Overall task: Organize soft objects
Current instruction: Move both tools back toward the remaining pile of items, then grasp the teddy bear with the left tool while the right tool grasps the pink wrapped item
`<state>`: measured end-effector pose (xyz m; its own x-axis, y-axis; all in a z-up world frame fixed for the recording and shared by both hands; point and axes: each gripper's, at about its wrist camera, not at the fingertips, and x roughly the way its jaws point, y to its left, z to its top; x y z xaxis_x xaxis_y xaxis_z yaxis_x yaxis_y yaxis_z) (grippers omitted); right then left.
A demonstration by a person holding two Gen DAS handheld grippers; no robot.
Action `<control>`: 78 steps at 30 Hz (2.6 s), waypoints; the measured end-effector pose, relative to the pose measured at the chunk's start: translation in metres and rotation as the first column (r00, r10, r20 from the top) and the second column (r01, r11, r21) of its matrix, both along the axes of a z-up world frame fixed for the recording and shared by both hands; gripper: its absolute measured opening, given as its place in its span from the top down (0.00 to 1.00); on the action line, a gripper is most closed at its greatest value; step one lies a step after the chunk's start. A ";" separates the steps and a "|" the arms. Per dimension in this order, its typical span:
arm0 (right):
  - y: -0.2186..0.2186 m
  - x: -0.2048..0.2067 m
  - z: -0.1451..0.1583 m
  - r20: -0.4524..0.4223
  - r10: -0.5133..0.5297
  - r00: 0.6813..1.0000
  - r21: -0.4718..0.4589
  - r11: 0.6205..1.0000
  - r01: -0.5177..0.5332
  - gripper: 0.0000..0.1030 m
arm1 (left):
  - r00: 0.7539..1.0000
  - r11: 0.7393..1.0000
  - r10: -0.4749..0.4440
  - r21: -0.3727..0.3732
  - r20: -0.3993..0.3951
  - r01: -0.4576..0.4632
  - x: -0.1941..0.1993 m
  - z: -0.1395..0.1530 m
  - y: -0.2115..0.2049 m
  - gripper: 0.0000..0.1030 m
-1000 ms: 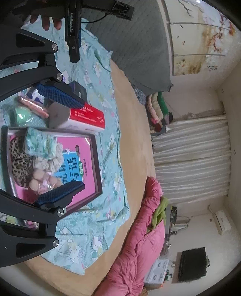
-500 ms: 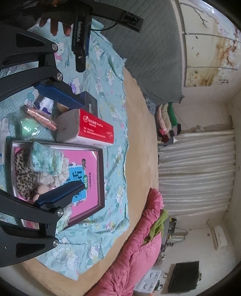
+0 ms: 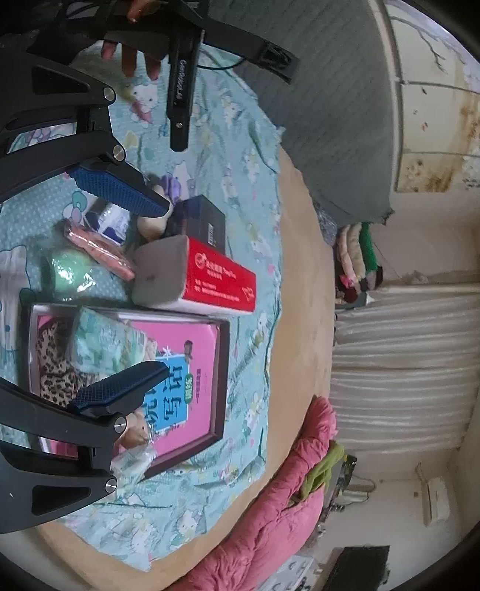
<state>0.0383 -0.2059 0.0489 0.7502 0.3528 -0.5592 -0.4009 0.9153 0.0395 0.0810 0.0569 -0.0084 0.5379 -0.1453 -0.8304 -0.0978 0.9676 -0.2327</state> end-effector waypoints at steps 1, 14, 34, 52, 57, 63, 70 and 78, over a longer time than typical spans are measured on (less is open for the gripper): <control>0.003 0.000 -0.002 -0.003 0.008 1.000 -0.007 1.000 -0.008 0.21 | 1.000 1.000 -0.003 0.002 -0.004 0.003 0.001 -0.002 -0.001 0.21; 0.034 0.015 -0.042 -0.113 0.065 0.991 -0.095 0.993 -0.076 0.21 | 0.999 0.999 -0.041 -0.023 -0.031 0.040 0.022 -0.027 -0.015 0.21; 0.076 0.064 -0.091 -0.289 0.031 0.957 -0.237 0.966 -0.103 0.39 | 0.998 0.993 -0.029 -0.118 -0.063 0.021 0.057 -0.059 -0.004 0.21; 0.067 0.075 -0.108 -0.357 0.056 0.932 -0.140 0.984 -0.113 0.74 | 0.996 0.955 -0.079 -0.288 -0.039 0.065 0.077 -0.076 -0.012 0.49; 0.060 0.073 -0.102 -0.357 0.087 0.930 -0.075 0.990 -0.121 0.76 | 0.997 0.951 -0.081 -0.302 -0.019 0.071 0.072 -0.074 -0.012 0.58; 0.063 0.070 -0.095 -0.334 0.127 0.934 -0.048 0.987 -0.152 0.83 | 0.996 0.957 -0.085 -0.277 0.023 0.088 0.058 -0.057 -0.013 0.73; 0.070 0.080 -0.113 -0.439 0.143 0.887 -0.046 0.982 -0.181 0.77 | 0.995 0.965 -0.095 -0.241 0.024 0.098 0.049 -0.052 -0.016 0.74; 0.081 0.085 -0.123 -0.451 0.160 0.878 -0.063 0.976 -0.210 0.68 | 0.995 0.962 -0.084 -0.256 0.047 0.093 0.049 -0.050 -0.014 0.77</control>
